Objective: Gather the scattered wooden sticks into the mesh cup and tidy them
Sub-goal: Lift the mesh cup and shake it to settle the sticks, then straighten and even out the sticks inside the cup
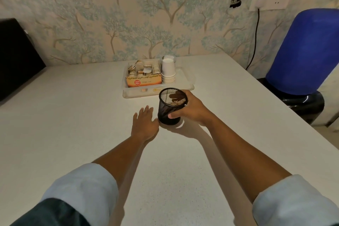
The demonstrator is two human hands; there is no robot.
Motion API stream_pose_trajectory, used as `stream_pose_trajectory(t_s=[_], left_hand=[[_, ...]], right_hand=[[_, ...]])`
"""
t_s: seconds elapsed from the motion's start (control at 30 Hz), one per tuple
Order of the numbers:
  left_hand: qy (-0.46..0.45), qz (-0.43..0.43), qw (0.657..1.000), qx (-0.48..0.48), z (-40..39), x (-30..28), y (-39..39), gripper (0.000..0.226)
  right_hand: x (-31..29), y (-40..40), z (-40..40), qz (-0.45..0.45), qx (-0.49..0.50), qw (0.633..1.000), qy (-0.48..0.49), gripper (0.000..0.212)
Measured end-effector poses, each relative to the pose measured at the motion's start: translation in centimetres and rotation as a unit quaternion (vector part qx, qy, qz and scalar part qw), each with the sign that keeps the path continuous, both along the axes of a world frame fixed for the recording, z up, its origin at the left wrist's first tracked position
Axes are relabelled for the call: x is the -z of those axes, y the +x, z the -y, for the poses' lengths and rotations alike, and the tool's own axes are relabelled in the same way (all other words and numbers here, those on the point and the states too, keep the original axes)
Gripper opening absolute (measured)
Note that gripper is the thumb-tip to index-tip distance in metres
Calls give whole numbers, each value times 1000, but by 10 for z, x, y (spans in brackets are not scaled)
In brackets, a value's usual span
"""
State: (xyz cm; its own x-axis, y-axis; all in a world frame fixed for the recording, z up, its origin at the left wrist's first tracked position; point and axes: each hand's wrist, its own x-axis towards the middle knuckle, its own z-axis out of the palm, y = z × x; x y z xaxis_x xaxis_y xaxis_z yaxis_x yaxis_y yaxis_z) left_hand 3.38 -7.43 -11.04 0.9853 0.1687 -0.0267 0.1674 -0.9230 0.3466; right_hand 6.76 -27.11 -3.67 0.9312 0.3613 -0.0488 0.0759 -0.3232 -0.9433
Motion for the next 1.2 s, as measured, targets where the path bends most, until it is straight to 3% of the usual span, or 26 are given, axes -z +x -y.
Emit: stream_pose_trajectory(t_s=[0.07,0.13,0.2,0.3,0.47,0.73,0.9,1.0,1.2], left_hand=[[-130,-8,992,1,-3,-6,1,62],[-306,-34,950,47,-8,-15,-1,78],[-374,-49,920,103,-14,-25,-2,92],[-383,-55,912,138,-15,-40,2,96],[-373,-40,916,143,-7,-45,9,78],[-361,96,926,48,8,-32,8,107],[-311,167,935,-24,25,-25,6,100],[-287,188,938,-50,34,-23,1,90],[-330,182,926,4,32,-20,-1,109]], right_hand=[[0,3,1,-5,-15,1000,4,96],[-1,6,2,-7,-29,1000,9,95],[-2,10,3,-10,-48,999,13,94],[-1,14,5,-22,-85,996,28,93],[0,17,4,-39,-114,992,42,92],[10,18,-4,-66,-67,992,79,94],[12,6,-19,-21,-20,998,57,107],[10,3,-24,10,-9,998,69,100],[8,10,-17,-25,-14,998,49,87]])
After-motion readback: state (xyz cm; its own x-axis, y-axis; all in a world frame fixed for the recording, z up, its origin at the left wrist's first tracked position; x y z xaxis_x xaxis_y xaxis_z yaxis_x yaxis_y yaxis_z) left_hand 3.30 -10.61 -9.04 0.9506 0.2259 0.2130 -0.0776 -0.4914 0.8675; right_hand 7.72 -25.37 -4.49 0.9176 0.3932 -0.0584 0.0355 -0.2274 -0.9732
